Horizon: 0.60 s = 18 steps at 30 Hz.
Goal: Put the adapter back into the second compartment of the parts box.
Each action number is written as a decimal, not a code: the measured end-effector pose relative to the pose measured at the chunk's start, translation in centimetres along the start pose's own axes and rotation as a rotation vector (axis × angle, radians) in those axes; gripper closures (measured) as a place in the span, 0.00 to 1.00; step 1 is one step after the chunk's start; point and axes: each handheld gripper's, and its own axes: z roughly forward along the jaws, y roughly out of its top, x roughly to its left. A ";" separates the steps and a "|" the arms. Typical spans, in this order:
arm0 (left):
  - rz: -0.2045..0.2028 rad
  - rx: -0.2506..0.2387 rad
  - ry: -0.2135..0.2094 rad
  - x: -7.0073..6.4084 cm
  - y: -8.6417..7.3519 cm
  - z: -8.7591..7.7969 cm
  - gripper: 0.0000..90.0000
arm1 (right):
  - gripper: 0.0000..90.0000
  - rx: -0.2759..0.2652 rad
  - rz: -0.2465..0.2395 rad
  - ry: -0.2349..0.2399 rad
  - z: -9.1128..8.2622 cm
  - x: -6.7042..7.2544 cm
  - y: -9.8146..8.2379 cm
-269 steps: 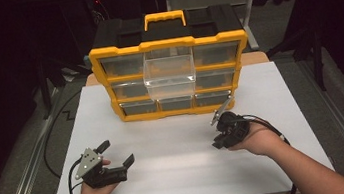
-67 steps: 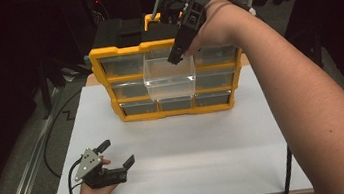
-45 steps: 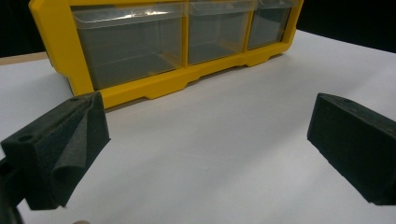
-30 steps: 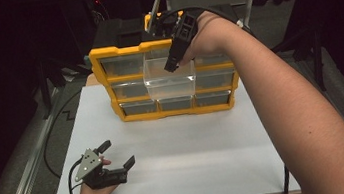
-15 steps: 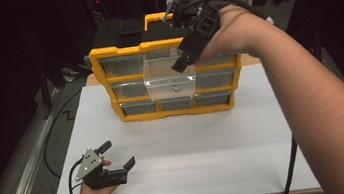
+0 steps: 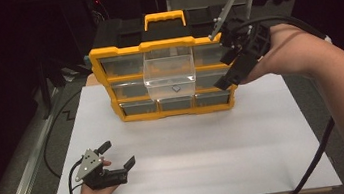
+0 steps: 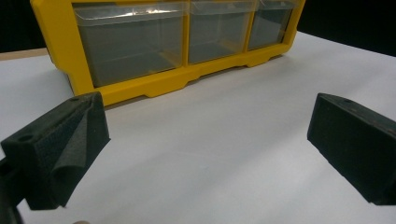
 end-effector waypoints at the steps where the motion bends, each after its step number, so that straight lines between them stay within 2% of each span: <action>1: 0.000 -0.001 -0.001 0.0 0.0 0.0 0.00 | 0.25 0.007 0.004 -0.002 0.1 0.0 -0.4; 7: -0.005 -0.009 0.001 0.1 0.0 -0.1 0.00 | 0.18 0.027 0.034 -0.006 1.3 0.2 -2.2; 18: -0.005 -0.008 0.001 0.1 0.0 -0.1 0.00 | 0.10 0.067 0.048 0.010 4.4 0.7 -4.3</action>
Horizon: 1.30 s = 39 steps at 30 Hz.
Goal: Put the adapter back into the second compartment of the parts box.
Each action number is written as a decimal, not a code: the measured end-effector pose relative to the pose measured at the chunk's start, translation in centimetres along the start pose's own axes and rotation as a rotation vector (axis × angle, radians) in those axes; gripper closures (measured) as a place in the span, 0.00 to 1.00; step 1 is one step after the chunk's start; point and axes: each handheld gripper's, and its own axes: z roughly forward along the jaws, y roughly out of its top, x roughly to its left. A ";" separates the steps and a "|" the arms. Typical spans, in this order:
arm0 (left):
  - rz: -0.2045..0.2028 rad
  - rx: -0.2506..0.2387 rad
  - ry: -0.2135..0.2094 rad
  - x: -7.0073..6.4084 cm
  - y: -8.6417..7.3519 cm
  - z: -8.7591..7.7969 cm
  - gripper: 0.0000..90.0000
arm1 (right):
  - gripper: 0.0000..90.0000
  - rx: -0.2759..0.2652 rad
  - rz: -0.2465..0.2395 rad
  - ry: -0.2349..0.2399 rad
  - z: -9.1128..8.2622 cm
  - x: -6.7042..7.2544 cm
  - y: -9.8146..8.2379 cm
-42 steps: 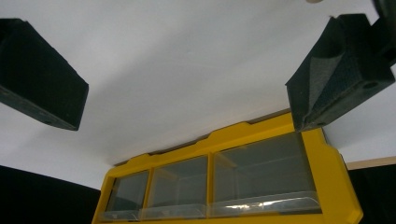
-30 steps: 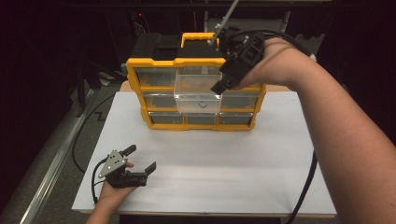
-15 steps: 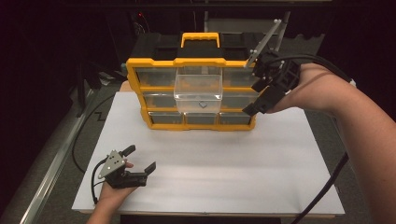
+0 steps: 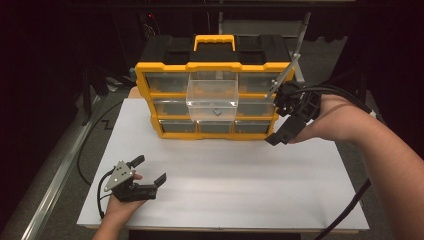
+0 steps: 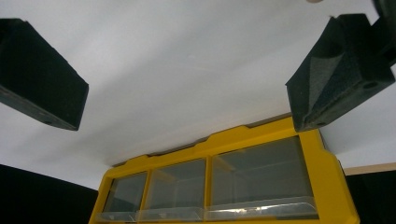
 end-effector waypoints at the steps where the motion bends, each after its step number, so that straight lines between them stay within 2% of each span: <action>1: 0.000 0.000 0.000 0.0 0.0 0.0 0.00 | 0.09 0.006 0.003 0.001 0.4 0.0 -0.1; 7: 0.000 0.000 0.000 0.0 0.0 0.0 0.00 | 0.00 0.045 0.014 0.003 2.5 0.2 -1.0; 11: 0.000 0.002 -0.001 0.1 0.0 0.0 0.00 | 0.00 0.064 0.032 -0.004 4.0 0.2 -1.7; 19: -0.004 -0.001 0.001 0.1 0.0 -0.1 0.00 | 0.00 0.095 0.045 0.023 7.3 0.1 -2.8; 25: -0.005 0.000 0.003 0.2 0.0 -0.1 0.00 | 0.00 0.122 0.057 0.025 9.9 0.1 -3.6; 30: -0.005 0.000 0.004 0.2 0.0 -0.1 0.00 | 0.00 0.138 0.059 0.020 12.2 0.2 -4.2; 36: -0.007 0.000 0.004 0.2 0.0 -0.1 0.00 | 0.00 0.158 0.070 0.042 15.1 0.4 -4.9; 39: -0.008 0.003 0.003 0.2 0.0 -0.1 0.00 | 0.00 0.185 0.059 0.040 16.7 0.6 -5.4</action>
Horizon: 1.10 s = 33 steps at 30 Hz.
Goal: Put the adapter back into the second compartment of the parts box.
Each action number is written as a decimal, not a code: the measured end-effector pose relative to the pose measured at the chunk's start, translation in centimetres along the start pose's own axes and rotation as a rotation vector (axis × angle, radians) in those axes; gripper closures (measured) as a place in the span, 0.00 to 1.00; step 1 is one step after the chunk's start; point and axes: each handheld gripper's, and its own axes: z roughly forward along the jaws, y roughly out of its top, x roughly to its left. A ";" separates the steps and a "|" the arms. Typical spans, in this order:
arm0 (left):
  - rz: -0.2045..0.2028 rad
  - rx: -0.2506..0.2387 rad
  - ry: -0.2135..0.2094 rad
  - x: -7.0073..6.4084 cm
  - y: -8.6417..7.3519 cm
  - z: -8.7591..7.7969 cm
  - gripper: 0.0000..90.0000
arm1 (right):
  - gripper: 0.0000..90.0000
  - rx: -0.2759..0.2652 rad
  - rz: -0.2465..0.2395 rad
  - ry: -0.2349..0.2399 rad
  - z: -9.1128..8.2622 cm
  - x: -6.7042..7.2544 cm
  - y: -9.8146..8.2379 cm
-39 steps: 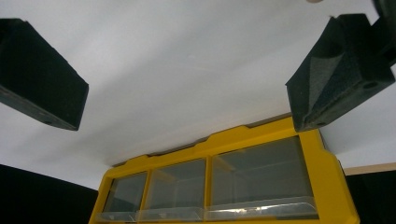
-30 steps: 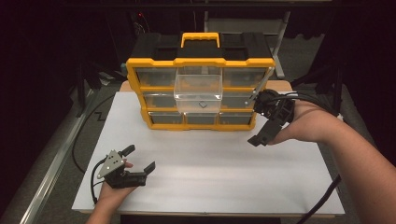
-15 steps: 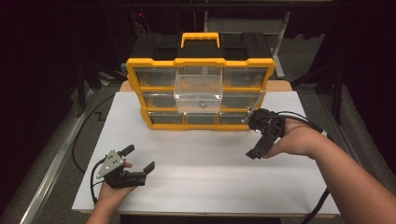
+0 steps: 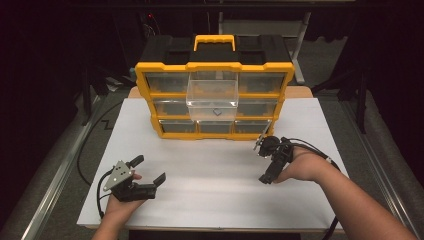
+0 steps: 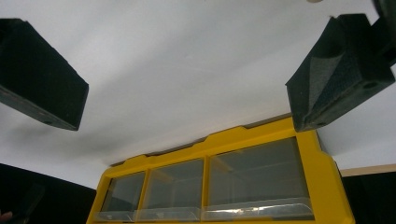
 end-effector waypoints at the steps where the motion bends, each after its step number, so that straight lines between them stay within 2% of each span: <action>1: -0.001 0.000 0.000 0.0 0.0 0.0 0.00 | 0.00 0.012 0.002 0.003 0.5 0.1 0.0; 9: 0.001 0.015 -0.002 0.0 0.0 0.1 0.00 | 0.00 0.032 0.010 0.024 3.9 0.5 -0.6; 12: -0.002 0.019 0.004 0.0 0.0 0.2 0.00 | 0.00 0.006 0.021 0.026 4.5 0.5 -0.8; 15: -0.013 0.028 0.005 0.0 -0.1 0.3 0.00 | 0.00 -0.045 0.032 0.003 4.7 0.5 -1.3; 19: -0.008 0.035 0.009 -0.1 -0.1 0.4 0.00 | 0.00 -0.165 0.071 -0.004 4.8 0.6 -2.1; 23: -0.017 0.035 0.011 -0.1 -0.1 0.4 0.00 | 0.00 -0.320 0.105 -0.032 5.1 0.8 -3.0; 25: -0.028 0.038 0.009 0.0 -0.1 0.4 0.00 | 0.00 -0.391 0.138 -0.035 5.4 1.0 -3.6; 33: -0.051 0.047 0.011 0.1 0.0 0.3 0.00 | 0.00 -0.741 0.252 -0.075 6.6 1.5 -6.0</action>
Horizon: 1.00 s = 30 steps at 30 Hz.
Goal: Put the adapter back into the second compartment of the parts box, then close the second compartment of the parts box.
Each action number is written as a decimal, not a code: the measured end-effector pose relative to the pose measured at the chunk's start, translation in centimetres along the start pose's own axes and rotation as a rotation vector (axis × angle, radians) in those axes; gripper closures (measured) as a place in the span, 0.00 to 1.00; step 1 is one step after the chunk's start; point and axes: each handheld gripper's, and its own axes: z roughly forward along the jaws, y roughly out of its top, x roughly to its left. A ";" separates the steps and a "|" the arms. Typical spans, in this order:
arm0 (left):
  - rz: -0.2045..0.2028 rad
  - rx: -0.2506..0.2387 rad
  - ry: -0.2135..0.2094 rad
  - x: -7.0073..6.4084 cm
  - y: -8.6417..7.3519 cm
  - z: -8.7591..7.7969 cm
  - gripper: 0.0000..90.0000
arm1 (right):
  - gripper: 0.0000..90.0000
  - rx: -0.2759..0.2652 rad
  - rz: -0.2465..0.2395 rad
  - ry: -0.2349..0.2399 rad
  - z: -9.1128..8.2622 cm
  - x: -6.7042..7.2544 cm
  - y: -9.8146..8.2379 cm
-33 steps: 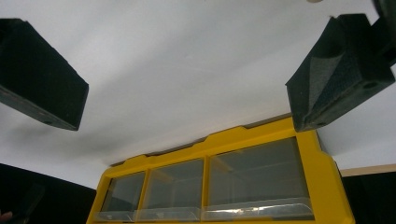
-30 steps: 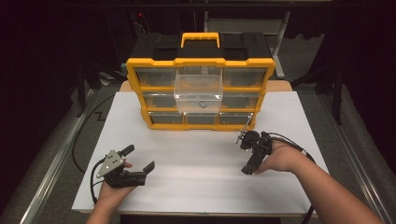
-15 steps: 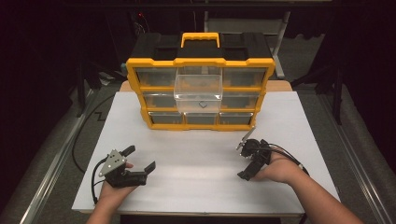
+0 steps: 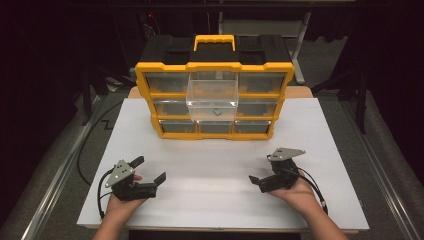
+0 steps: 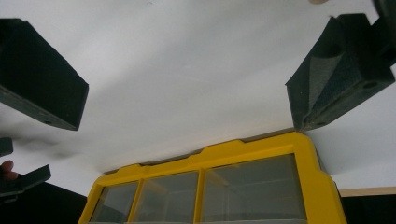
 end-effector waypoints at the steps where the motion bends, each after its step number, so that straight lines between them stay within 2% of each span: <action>1: -0.004 0.005 -0.004 0.0 0.0 0.1 0.00 | 0.00 -0.033 0.016 -0.002 -0.1 0.1 -0.3; 6: -0.004 0.025 -0.007 0.0 0.0 0.3 0.00 | 0.00 -0.199 0.064 -0.034 -1.2 0.5 -1.4; 8: 0.001 0.029 0.000 0.1 0.1 0.3 0.00 | 0.00 -0.245 0.097 -0.048 -1.9 0.5 -1.7; 11: -0.007 0.029 0.007 0.2 0.1 0.3 0.00 | 0.00 -0.306 0.114 -0.087 -3.0 0.2 -2.4; 14: 0.000 0.034 0.015 0.2 0.1 0.5 0.00 | 0.00 -0.345 0.125 -0.122 -3.7 -0.1 -3.2; 20: 0.018 0.041 0.023 -0.1 0.0 0.6 0.00 | 0.00 -0.373 0.153 -0.124 -4.5 -0.9 -3.8; 23: 0.021 0.040 0.022 -0.1 0.0 0.5 0.00 | 0.00 -0.364 0.137 -0.140 -4.6 -1.0 -3.8; 27: 0.016 0.036 0.031 0.0 -0.1 0.5 0.00 | 0.00 -0.345 0.113 -0.138 -4.4 -0.9 -3.8; 30: 0.010 0.032 0.035 0.0 -0.1 0.4 0.00 | 0.00 -0.350 0.108 -0.143 -4.4 -0.7 -3.7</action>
